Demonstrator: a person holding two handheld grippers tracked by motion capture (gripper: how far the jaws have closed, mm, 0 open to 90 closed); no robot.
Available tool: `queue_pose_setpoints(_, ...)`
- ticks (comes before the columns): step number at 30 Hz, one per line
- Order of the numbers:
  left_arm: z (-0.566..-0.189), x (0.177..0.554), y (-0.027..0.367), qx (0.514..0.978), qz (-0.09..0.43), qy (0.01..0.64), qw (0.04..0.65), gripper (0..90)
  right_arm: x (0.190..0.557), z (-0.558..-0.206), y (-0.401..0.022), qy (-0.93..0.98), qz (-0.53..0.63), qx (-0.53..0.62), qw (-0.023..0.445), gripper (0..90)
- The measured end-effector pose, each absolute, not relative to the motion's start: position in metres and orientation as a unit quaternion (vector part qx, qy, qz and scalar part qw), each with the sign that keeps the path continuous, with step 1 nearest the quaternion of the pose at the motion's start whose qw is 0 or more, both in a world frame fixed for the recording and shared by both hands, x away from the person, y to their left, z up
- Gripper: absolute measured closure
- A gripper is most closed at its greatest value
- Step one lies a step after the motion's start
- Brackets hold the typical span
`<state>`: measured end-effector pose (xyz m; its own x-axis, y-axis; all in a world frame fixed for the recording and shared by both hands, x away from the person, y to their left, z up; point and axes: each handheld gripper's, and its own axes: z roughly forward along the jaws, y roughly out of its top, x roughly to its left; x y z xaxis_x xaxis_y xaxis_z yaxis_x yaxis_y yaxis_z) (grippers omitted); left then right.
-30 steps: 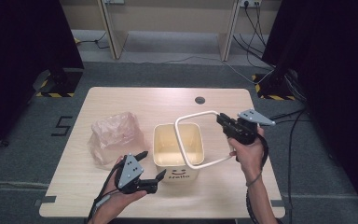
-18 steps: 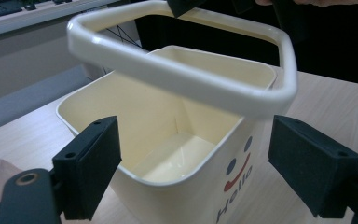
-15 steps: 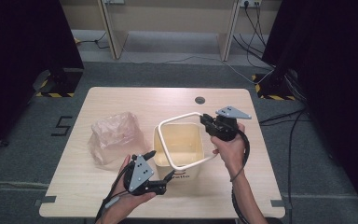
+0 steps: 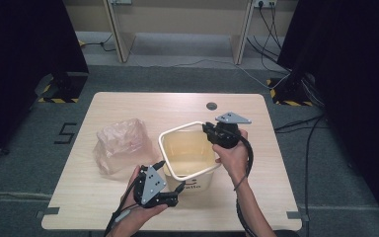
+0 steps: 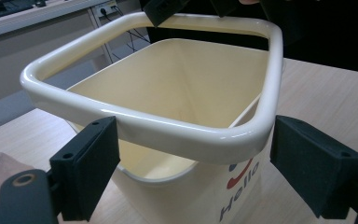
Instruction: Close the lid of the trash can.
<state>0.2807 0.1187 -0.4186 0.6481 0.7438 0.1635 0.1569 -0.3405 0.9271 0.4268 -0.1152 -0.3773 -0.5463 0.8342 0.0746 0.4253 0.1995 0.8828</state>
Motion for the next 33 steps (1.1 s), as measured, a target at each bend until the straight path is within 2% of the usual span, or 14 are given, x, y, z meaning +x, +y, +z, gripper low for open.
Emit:
queue_pose_setpoints(5,-0.421,0.283,0.122,0.764,0.288,0.305,0.491,15.0,0.426,-0.385,-0.113,0.750,0.457,0.427,0.215,79.9)
queue_pose_setpoints(14,-0.419,0.286,0.131,0.762,0.307,0.308,0.480,17.2,0.422,-0.383,-0.119,0.758,0.445,0.422,0.223,79.7)
queue_pose_setpoints(26,-0.419,0.293,0.141,0.759,0.291,0.317,0.488,15.2,0.409,-0.386,-0.127,0.759,0.444,0.416,0.230,75.5)
queue_pose_setpoints(28,-0.419,0.293,0.142,0.758,0.289,0.325,0.487,17.2,0.407,-0.387,-0.128,0.766,0.433,0.412,0.235,78.8)
queue_pose_setpoints(33,-0.419,0.295,0.145,0.757,0.283,0.326,0.491,16.2,0.405,-0.397,-0.133,0.761,0.446,0.419,0.216,76.5)
